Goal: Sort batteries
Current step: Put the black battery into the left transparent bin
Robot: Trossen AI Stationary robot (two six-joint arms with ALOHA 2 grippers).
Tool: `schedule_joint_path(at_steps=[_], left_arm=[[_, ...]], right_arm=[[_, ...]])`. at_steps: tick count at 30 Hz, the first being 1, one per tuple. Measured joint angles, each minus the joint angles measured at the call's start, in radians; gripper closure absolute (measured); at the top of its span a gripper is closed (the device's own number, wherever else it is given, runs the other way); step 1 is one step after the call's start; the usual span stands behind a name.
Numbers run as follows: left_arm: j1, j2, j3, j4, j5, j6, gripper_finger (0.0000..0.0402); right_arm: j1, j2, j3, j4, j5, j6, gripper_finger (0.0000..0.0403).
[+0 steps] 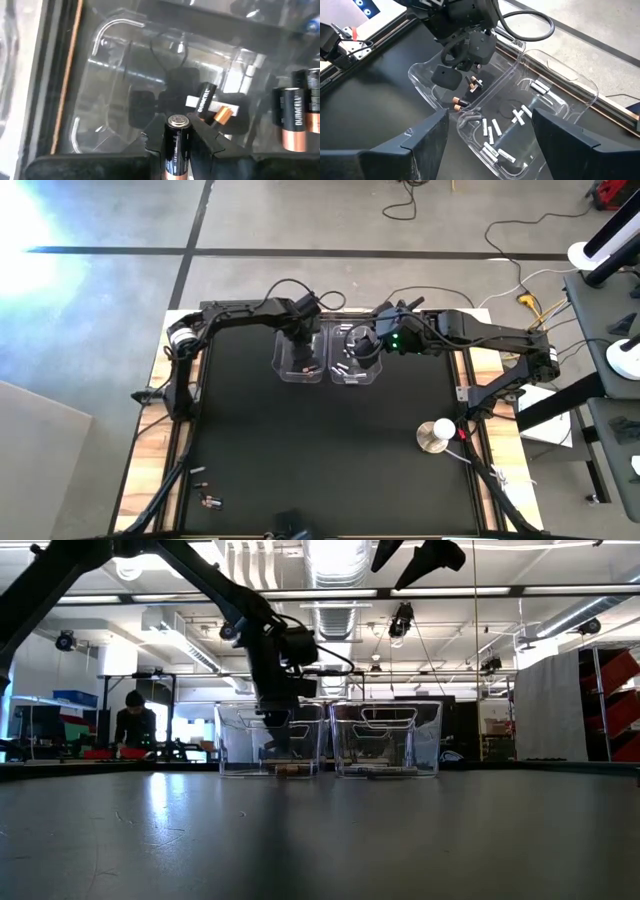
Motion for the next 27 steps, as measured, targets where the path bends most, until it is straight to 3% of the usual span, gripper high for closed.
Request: schedule_joint_path(at_steps=[17, 27], left_arm=[[-0.006, 0.095, -0.001, 0.029, -0.061, -0.115, 0.0361], [-0.007, 0.11, 0.0, 0.053, -0.066, -0.127, 0.0359]], right_arm=[[0.0, 0.001, 0.0, 0.002, 0.0, 0.003, 0.011], [0.0, 0.001, 0.0, 0.0, -0.002, 0.028, 0.0127]])
